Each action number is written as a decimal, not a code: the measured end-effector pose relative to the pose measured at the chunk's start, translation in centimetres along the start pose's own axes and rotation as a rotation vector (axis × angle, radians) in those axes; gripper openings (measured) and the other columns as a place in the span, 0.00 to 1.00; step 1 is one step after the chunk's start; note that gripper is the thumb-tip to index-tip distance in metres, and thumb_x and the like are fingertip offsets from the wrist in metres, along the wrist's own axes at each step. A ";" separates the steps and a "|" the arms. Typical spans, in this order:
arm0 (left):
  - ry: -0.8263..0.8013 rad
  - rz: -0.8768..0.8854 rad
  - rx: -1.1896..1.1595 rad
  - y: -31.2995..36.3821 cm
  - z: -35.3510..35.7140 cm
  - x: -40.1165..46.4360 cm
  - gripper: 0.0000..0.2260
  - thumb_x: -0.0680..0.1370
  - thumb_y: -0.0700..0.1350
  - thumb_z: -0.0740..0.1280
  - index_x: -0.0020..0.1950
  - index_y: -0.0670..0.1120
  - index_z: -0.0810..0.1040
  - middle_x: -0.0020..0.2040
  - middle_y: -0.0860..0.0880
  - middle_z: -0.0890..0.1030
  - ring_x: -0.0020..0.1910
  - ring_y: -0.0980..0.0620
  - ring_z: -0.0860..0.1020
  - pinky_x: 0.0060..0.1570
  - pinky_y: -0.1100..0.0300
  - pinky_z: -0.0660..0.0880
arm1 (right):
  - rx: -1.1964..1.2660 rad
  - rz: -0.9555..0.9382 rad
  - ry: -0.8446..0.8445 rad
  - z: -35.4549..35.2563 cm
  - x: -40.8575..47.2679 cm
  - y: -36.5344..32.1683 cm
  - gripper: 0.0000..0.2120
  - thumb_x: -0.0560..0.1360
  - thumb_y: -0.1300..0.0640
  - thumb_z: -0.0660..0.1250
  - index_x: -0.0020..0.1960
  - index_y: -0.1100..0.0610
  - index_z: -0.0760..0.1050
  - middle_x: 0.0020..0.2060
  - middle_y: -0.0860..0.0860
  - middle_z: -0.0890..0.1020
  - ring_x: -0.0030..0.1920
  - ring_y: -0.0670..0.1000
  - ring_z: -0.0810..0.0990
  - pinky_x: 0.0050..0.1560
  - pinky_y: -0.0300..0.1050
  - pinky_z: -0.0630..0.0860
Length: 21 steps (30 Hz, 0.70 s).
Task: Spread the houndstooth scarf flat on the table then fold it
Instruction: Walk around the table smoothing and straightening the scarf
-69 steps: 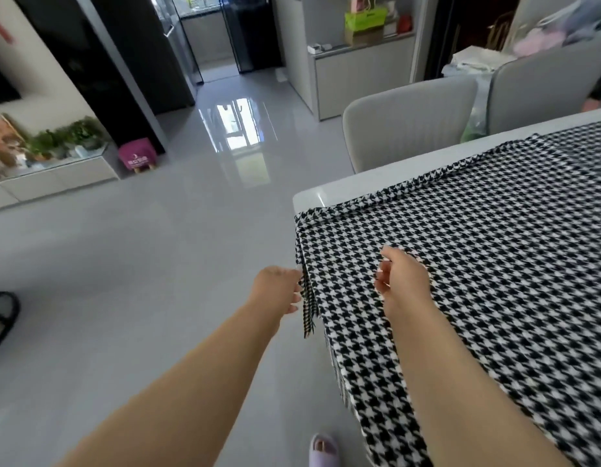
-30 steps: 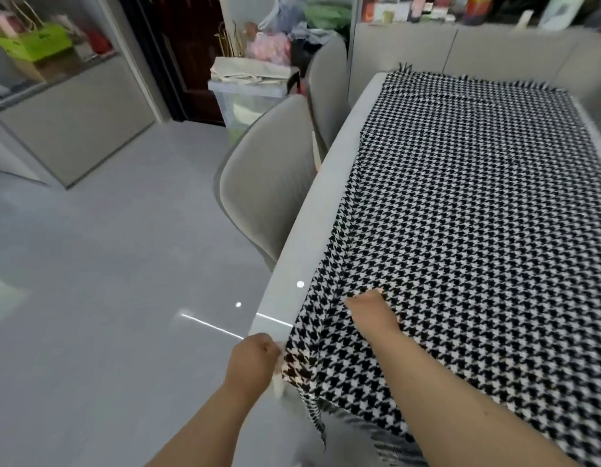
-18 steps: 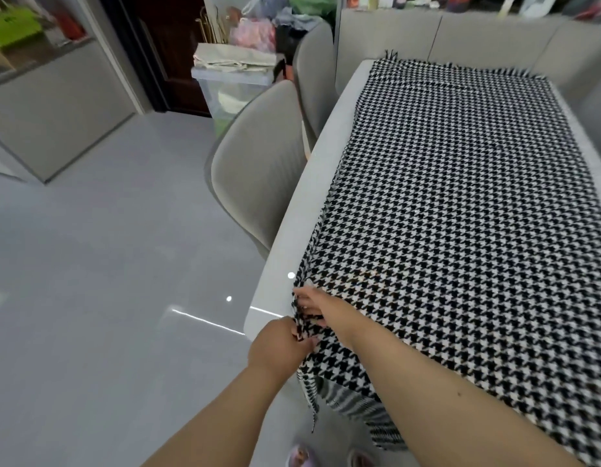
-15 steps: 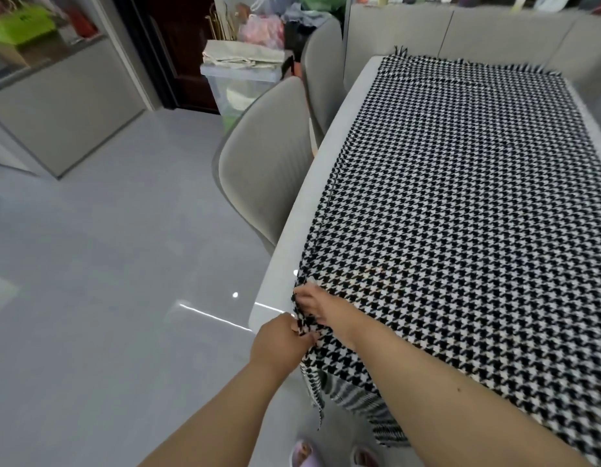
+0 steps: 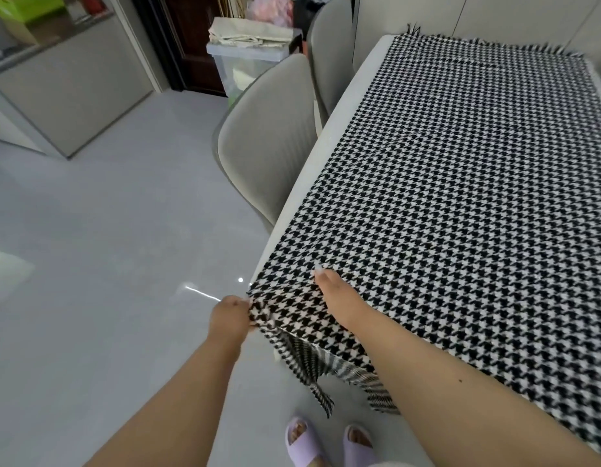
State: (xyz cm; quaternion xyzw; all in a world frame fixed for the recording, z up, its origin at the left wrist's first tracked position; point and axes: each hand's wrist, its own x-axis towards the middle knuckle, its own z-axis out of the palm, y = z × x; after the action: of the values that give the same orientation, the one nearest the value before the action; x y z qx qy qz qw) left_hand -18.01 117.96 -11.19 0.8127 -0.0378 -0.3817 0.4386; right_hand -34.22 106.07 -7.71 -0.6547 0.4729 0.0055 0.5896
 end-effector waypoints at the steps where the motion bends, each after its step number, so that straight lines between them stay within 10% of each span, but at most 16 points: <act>1: 0.036 0.042 0.095 -0.2 -0.6 0.5 0.10 0.76 0.43 0.62 0.36 0.42 0.74 0.37 0.41 0.79 0.40 0.41 0.78 0.44 0.47 0.79 | -0.017 -0.009 -0.001 -0.1 -0.2 0.1 0.31 0.79 0.35 0.43 0.75 0.52 0.58 0.67 0.54 0.72 0.59 0.53 0.73 0.61 0.48 0.66; 7: 0.106 0.229 0.660 0.3 -1.0 0.7 0.12 0.81 0.46 0.59 0.38 0.44 0.69 0.40 0.39 0.77 0.40 0.42 0.75 0.37 0.56 0.66 | -0.117 -0.052 0.128 -1.3 -1.5 0.8 0.28 0.81 0.39 0.47 0.68 0.56 0.68 0.61 0.57 0.77 0.54 0.54 0.76 0.55 0.48 0.70; 11: 0.228 0.446 0.859 1.5 0.9 -0.6 0.09 0.79 0.42 0.63 0.57 0.40 0.74 0.54 0.40 0.76 0.55 0.40 0.74 0.52 0.50 0.70 | -0.247 -0.148 0.376 -3.0 -1.3 2.8 0.16 0.81 0.44 0.52 0.46 0.50 0.73 0.41 0.46 0.76 0.41 0.47 0.75 0.43 0.45 0.71; 15: 0.012 0.744 0.968 2.3 4.7 -1.7 0.14 0.78 0.44 0.64 0.63 0.42 0.73 0.61 0.43 0.73 0.62 0.42 0.70 0.59 0.50 0.69 | -0.567 -0.030 0.327 -4.4 -1.7 5.0 0.26 0.81 0.42 0.50 0.73 0.54 0.64 0.69 0.52 0.70 0.70 0.55 0.67 0.69 0.54 0.65; 21: -0.199 0.843 1.298 2.1 8.0 -2.9 0.19 0.80 0.56 0.57 0.68 0.49 0.68 0.65 0.48 0.72 0.62 0.47 0.71 0.58 0.52 0.71 | -0.638 0.082 0.419 -6.6 -4.0 6.9 0.24 0.81 0.43 0.49 0.69 0.56 0.69 0.66 0.53 0.73 0.66 0.54 0.69 0.66 0.52 0.68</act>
State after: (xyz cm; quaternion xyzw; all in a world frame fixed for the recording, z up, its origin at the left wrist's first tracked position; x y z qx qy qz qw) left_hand -24.72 112.32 -10.59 0.7856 -0.5985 -0.1553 -0.0220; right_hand -44.36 104.40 -8.72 -0.7728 0.5835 0.0418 0.2460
